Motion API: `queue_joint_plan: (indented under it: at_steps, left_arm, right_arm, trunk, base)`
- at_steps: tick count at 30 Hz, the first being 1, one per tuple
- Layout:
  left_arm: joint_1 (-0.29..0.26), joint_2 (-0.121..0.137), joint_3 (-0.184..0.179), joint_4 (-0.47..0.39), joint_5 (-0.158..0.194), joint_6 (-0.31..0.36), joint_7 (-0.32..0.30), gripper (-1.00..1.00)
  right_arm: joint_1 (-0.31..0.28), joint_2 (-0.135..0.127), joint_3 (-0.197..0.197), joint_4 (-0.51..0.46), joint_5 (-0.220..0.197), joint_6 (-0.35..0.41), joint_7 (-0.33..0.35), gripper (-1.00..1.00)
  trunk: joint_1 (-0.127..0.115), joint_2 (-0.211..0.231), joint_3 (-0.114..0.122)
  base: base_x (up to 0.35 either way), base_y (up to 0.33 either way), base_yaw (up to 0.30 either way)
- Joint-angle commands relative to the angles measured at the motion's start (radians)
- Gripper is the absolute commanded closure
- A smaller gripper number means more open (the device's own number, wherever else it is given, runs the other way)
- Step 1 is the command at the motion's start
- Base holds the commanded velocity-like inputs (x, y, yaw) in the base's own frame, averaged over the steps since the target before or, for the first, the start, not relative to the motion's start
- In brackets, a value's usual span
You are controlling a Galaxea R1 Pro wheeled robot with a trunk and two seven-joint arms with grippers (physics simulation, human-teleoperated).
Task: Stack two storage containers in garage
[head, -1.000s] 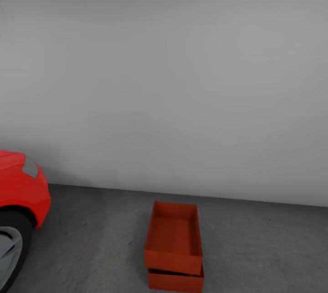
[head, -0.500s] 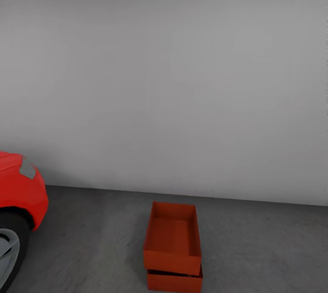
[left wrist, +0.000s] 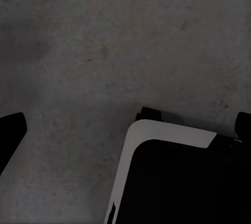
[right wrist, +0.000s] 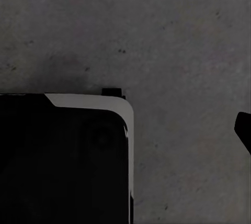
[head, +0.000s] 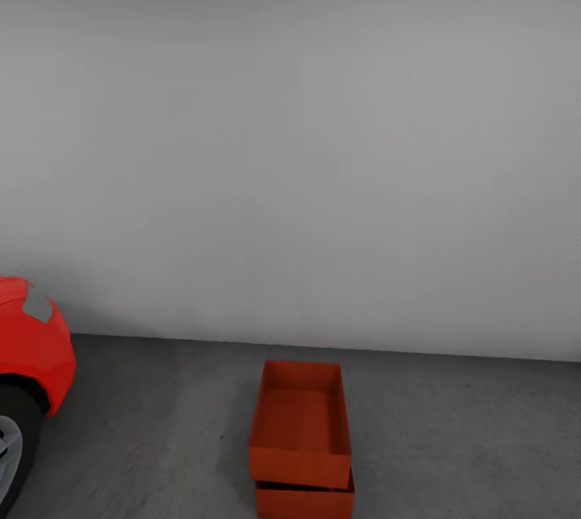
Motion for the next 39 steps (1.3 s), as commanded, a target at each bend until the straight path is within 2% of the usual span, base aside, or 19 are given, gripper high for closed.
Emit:
queue_joint_plan:
  at_steps: [1, 39]
  left_arm:
    - [-0.001, 0.000, -0.008, 0.000, 0.007, -0.002, 0.003, -1.00]
    - [-0.001, 0.000, -0.011, 0.000, 0.008, -0.002, 0.003, -1.00]
  right_arm:
    - [-0.001, 0.000, 0.009, 0.003, -0.008, -0.006, 0.000, -1.00]
    - [-0.001, 0.001, 0.007, 0.003, -0.015, 0.000, -0.001, -1.00]
  trunk:
    - [0.000, -0.001, -0.002]
    - [0.000, -0.001, 0.005]
  base:
    - [0.000, 0.000, -0.003]
    - [0.000, 0.000, -0.016]
